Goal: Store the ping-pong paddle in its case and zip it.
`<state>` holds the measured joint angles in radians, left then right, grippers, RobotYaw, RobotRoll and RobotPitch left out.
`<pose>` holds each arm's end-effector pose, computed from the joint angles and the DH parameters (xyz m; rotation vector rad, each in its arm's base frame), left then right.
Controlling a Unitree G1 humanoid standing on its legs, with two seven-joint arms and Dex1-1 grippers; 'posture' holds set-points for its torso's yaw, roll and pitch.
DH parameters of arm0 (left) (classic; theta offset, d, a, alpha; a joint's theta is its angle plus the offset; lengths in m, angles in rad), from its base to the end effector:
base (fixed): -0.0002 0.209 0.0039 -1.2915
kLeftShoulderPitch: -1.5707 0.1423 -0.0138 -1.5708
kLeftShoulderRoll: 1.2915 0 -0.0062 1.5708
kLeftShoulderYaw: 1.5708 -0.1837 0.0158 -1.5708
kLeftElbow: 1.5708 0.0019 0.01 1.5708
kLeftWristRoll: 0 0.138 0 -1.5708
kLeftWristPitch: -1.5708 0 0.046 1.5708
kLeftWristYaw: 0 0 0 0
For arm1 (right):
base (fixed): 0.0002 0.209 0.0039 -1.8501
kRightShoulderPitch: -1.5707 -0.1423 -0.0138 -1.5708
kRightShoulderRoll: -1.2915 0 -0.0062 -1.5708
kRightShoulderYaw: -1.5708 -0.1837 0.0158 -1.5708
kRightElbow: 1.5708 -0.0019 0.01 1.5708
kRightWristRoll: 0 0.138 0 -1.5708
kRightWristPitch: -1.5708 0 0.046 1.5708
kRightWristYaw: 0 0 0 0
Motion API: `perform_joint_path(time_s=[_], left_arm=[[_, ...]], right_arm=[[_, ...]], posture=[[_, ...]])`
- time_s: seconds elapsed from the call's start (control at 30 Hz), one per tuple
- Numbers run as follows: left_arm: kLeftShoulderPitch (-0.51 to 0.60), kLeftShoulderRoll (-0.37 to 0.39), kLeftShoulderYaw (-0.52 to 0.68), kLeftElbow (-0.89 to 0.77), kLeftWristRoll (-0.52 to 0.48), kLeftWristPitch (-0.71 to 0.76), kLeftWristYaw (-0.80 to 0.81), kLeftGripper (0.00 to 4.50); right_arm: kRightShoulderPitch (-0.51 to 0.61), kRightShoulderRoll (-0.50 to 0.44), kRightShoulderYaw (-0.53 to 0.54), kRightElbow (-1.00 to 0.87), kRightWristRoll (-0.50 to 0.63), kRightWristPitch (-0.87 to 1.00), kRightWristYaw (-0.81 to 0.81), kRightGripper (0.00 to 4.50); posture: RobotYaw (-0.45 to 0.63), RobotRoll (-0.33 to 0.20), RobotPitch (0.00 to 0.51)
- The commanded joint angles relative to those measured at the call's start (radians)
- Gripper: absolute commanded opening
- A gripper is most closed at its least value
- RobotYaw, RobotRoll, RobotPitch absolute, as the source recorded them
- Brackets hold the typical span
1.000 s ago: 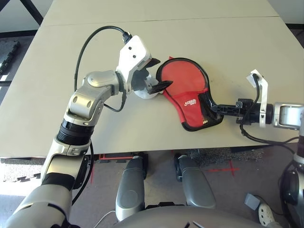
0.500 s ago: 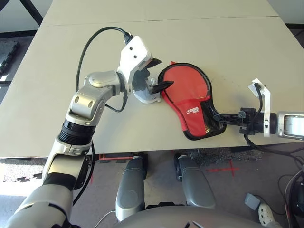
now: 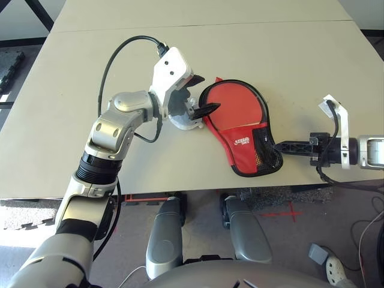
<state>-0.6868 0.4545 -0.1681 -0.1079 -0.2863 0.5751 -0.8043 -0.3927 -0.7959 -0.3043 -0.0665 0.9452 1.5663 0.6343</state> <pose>0.2881 0.1525 0.2062 0.3399 -0.0205 -1.0434 0.2234 -0.2842 0.1733 0.4267 0.8494 0.7087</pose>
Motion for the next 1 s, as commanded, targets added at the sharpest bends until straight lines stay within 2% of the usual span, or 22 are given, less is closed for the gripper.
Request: perform_joint_path(time_s=[0.03,0.17,0.23,0.4,0.57,0.77,1.0], left_arm=[[0.018,0.013,-0.001,-0.019,0.004,0.001,-0.005,4.5],[0.008,0.021,0.006,-0.012,0.001,0.001,-0.008,4.5],[0.002,0.025,0.012,-0.009,-0.003,0.003,-0.01,4.5],[0.002,0.032,0.019,0.0,-0.003,0.0,-0.011,4.5],[0.011,0.046,0.03,-0.002,-0.003,0.003,-0.007,4.5],[0.028,0.063,0.046,-0.019,-0.004,0.016,-0.001,4.5],[0.047,0.088,0.059,-0.035,-0.003,0.031,0.01,4.5]], right_arm=[[-0.043,-0.097,0.051,0.053,-0.046,-0.095,0.091,2.28],[-0.105,-0.196,0.143,0.124,-0.121,-0.267,0.249,3.74],[-0.165,-0.228,0.213,0.184,-0.212,-0.436,0.348,4.46],[-0.283,-0.195,0.348,0.327,-0.407,-0.782,0.514,4.46],[-0.41,-0.093,0.445,0.518,-0.571,-1.05,0.618,4.46],[-0.512,0.034,0.475,0.722,-0.672,-1.263,0.721,4.46],[-0.586,0.138,0.472,0.885,-0.754,-1.406,0.791,4.46]], posture=[[0.06,0.0,0.264],[0.05,0.0,0.259],[0.05,0.0,0.259],[0.05,0.0,0.257],[0.07,0.0,0.259],[0.09,0.0,0.26],[0.1,0.0,0.261]])
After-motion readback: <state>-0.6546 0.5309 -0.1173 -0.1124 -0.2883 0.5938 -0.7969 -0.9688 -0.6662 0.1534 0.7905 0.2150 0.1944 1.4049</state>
